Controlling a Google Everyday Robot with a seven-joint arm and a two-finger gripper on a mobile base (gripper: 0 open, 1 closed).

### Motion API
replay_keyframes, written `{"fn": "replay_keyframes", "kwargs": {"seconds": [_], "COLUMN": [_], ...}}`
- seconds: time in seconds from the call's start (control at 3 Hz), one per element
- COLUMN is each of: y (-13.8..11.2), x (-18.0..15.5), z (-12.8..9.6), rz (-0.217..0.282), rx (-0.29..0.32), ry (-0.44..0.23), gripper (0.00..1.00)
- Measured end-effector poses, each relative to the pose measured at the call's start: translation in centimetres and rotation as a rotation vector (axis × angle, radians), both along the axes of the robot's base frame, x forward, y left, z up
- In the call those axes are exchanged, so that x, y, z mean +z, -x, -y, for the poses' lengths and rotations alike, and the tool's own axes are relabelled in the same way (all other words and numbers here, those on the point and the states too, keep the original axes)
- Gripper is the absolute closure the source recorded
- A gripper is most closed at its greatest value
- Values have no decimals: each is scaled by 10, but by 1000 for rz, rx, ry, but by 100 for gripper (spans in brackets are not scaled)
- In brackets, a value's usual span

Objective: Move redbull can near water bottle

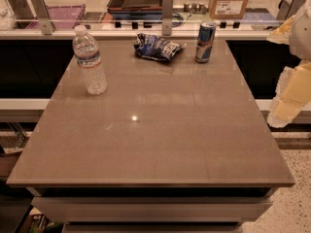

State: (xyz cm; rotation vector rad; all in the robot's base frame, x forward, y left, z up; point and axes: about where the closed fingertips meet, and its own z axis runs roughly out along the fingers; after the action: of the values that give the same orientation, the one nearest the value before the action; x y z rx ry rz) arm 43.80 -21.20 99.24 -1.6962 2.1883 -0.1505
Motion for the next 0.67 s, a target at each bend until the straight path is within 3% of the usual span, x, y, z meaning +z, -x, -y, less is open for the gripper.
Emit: {"fn": "replay_keyframes", "kwargs": {"seconds": [0.67], "y": [-7], "x": [3], "z": [1], "rz": [22], "rx": [-20], "ry": [-9], "gripper": [0]}}
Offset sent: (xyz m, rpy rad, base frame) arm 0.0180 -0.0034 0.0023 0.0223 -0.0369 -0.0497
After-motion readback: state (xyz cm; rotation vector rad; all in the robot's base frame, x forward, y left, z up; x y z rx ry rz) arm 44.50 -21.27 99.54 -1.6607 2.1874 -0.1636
